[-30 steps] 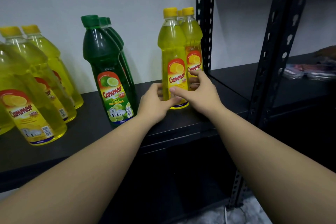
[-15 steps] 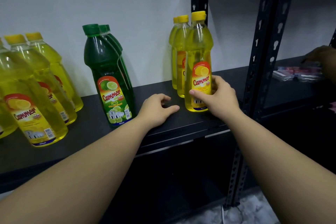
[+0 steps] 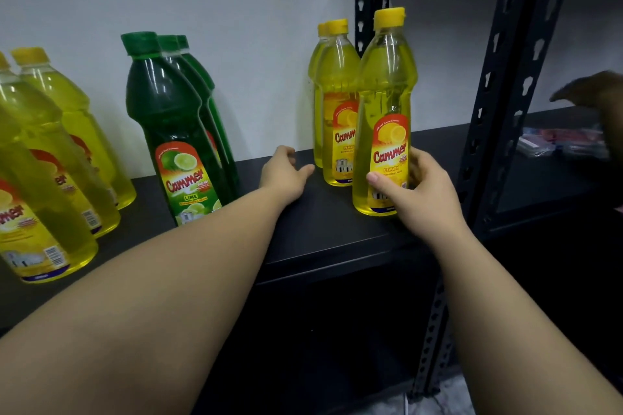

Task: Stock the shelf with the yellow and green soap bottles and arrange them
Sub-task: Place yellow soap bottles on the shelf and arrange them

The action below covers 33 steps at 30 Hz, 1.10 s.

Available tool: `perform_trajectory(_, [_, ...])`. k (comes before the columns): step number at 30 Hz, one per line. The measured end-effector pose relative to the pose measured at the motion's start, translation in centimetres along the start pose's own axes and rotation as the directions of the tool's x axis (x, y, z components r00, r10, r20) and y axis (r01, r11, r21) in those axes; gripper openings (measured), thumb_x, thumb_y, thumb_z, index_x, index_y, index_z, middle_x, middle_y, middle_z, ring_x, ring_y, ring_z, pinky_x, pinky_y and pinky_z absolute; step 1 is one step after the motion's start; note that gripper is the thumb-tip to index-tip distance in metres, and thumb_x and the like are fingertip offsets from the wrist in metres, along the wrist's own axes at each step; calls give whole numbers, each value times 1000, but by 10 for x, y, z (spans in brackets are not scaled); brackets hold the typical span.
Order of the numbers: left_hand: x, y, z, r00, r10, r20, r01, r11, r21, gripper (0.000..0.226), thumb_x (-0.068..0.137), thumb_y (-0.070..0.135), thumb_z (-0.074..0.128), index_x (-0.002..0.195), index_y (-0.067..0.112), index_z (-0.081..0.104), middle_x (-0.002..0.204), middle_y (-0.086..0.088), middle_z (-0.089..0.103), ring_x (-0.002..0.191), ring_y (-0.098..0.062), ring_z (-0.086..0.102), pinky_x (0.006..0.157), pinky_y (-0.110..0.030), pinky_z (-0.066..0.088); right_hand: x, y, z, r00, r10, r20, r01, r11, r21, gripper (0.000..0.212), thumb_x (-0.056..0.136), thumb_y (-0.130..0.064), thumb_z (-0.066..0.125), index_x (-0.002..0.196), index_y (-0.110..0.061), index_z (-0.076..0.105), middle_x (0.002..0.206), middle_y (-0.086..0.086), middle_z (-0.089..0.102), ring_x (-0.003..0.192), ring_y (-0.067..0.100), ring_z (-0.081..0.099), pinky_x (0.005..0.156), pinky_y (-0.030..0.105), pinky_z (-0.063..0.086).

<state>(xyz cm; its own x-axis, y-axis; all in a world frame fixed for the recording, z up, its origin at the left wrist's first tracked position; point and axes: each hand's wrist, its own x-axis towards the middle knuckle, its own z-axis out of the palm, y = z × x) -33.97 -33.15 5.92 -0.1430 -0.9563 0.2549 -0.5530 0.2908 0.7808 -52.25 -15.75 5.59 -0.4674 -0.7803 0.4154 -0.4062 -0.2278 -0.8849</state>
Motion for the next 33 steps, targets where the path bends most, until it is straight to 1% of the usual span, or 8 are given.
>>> perform_trajectory(6, [38, 3, 17, 997, 10, 79, 0, 992, -127, 82, 88, 30, 82, 156, 16, 37, 153, -9, 52, 139, -24, 53, 115, -42, 44, 3, 2, 0, 1000, 14, 10, -15, 999, 35, 81, 72, -52, 87, 140, -27, 50, 123, -15, 68, 107, 0, 68, 86, 26, 58])
perform_trajectory(8, [48, 2, 23, 990, 45, 131, -30, 993, -117, 82, 89, 26, 81, 157, 17, 37, 155, -10, 51, 140, -24, 52, 115, -45, 44, 4, 3, 0, 1000, 13, 10, -13, 999, 38, 82, 71, -53, 86, 139, -28, 50, 123, -15, 68, 107, 1, 68, 84, 25, 57])
perform_trajectory(12, [65, -5, 31, 977, 93, 191, -77, 993, -93, 89, 84, 34, 82, 159, 25, 34, 152, -6, 55, 135, -23, 57, 110, -49, 50, 5, 5, 1, 1000, 6, 15, -7, 999, 50, 80, 71, -51, 86, 138, -27, 50, 121, -16, 68, 104, -2, 68, 82, 23, 57])
perform_trajectory(16, [62, -1, 30, 974, 120, 195, -103, 990, -96, 68, 92, 25, 76, 151, 23, 43, 133, -3, 66, 113, -19, 67, 103, -45, 54, 6, 5, 0, 1000, -1, 29, 0, 999, 37, 77, 73, -51, 84, 137, -28, 49, 117, -20, 67, 99, -13, 65, 71, 11, 54])
perform_trajectory(20, [56, -3, 28, 981, 117, 154, -107, 992, -72, 60, 92, 24, 76, 144, 19, 46, 127, -4, 68, 113, -21, 67, 103, -47, 54, 5, 3, 1, 1000, -7, 30, 6, 1000, 24, 77, 74, -50, 83, 139, -26, 49, 115, -21, 66, 96, -18, 63, 68, 5, 51])
perform_trajectory(25, [43, -7, 19, 994, 83, 74, -82, 996, -26, 64, 89, 43, 78, 141, 23, 46, 127, 1, 68, 116, -22, 66, 102, -49, 53, 4, 1, -1, 999, -7, 39, 7, 1000, -1, 78, 75, -51, 82, 140, -25, 49, 117, -19, 67, 97, -13, 65, 70, 9, 53])
perform_trajectory(30, [39, -12, 13, 998, 61, 29, -61, 998, -14, 71, 93, 33, 77, 151, 17, 39, 141, -4, 62, 125, -25, 62, 107, -47, 51, 4, 1, -2, 999, 1, 49, -2, 1000, 3, 82, 74, -52, 82, 143, -24, 48, 123, -13, 68, 105, 1, 68, 86, 27, 57])
perform_trajectory(33, [40, -12, 12, 999, 40, 9, -40, 998, -40, 90, 84, 38, 84, 155, 18, 33, 146, -8, 56, 130, -26, 58, 109, -49, 49, 3, 0, -3, 999, 6, 52, -6, 1000, -3, 82, 74, -54, 81, 143, -25, 48, 122, -15, 68, 103, -2, 68, 82, 23, 56])
